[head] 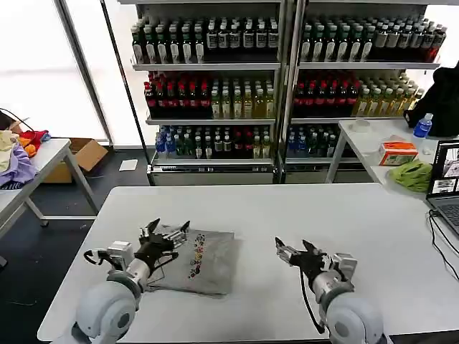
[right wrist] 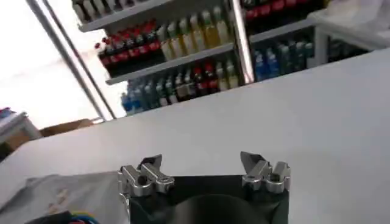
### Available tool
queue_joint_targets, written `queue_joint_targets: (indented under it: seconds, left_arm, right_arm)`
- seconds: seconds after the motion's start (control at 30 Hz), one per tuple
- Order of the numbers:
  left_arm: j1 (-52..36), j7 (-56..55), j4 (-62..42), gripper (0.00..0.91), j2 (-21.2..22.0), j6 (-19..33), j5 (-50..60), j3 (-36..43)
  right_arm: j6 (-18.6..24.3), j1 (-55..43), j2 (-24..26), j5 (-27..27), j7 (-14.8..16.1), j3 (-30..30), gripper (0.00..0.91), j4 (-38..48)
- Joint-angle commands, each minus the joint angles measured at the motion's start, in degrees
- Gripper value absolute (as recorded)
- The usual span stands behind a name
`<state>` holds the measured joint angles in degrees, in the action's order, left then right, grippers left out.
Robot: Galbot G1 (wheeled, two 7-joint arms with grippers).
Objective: Fold and organize the clothes.
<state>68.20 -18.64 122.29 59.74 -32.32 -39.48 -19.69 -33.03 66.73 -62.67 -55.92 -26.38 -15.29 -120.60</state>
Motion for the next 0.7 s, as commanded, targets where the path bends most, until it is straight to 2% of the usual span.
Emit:
queue_joint_targets:
  seconds: [0.03,0.13,0.33,0.43,0.7]
  left_arm:
    - [5.21,-1.47,1.27,0.907,-2.39,-0.75,-0.03,-8.99]
    - [6.14,-1.45,1.24,0.907,-1.97,-0.75,0.09,-9.79]
    - [7.35,-1.37,0.55,0.907,-0.85,-0.72,0.58,-10.99]
    - [7.01,-1.36,-0.02,0.907,-0.64,-0.70,0.54,-12.06]
    - [6.53,-1.27,-0.87,0.907,-0.89,-0.52,0.37,-12.99]
  right_arm:
    - [-0.50,-20.61,5.06,-22.12,-2.94,16.20,0.907,12.26]
    - [-0.49,-21.84,2.42,-21.22,-2.69,18.63,0.907,13.79]
    - [-0.38,-21.87,-3.05,-17.24,-4.41,21.78,0.907,17.25]
    - [-0.36,-21.67,-5.32,-15.49,-3.91,23.04,0.907,18.79]
    - [-0.31,-22.28,-8.24,-14.01,-3.44,23.73,0.907,22.54]
